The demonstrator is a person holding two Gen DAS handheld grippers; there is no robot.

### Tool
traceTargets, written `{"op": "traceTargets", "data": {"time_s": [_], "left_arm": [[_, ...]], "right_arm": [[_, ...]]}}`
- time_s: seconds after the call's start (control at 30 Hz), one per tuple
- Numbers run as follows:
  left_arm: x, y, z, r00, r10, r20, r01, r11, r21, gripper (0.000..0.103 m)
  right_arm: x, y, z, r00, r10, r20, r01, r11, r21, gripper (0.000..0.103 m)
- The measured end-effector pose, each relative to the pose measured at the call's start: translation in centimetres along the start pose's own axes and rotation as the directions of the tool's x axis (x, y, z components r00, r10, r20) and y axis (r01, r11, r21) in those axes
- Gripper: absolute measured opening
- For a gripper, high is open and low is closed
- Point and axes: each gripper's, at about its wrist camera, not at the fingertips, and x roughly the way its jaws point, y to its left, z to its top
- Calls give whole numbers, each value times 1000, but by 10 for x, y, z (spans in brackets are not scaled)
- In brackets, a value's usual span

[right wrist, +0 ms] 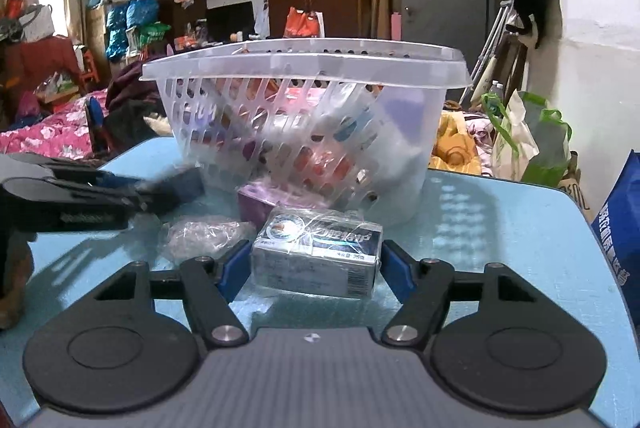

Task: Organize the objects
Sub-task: 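Grasp a clear bagged dark packet with left tool while right tool grasps the plastic-wrapped white box, then release the bagged packet into the basket with left tool while right tool drops the white box there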

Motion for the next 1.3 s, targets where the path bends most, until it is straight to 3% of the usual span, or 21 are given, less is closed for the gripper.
{"op": "traceTargets", "data": {"time_s": [0.2, 0.4, 0.9, 1.07, 1.23, 1.3], "left_arm": [[-17, -1, -2, 996, -35, 85, 36, 999, -16, 37], [-17, 1, -1, 995, -36, 96, 38, 999, -23, 37], [-40, 0, -9, 974, -52, 221, 58, 998, -18, 37], [-58, 3, -9, 949, -67, 308, 79, 997, -26, 38], [-71, -2, 16, 934, -109, 341, 132, 990, -44, 38], [-72, -7, 37, 927, -138, 350, 160, 986, -36, 38]], "right_arm": [[-10, -3, -1, 998, -13, 68, 12, 1000, 20, 72], [-14, -8, -1, 995, -7, 100, 2, 999, 52, 72], [-29, -3, -4, 980, -4, 201, -4, 999, 36, 72], [-39, -3, -8, 968, 6, 252, -13, 1000, 26, 72], [-60, -15, -5, 950, 102, 297, -126, 990, 65, 72], [-72, -14, 14, 938, 50, 342, -78, 995, 67, 72]]}}
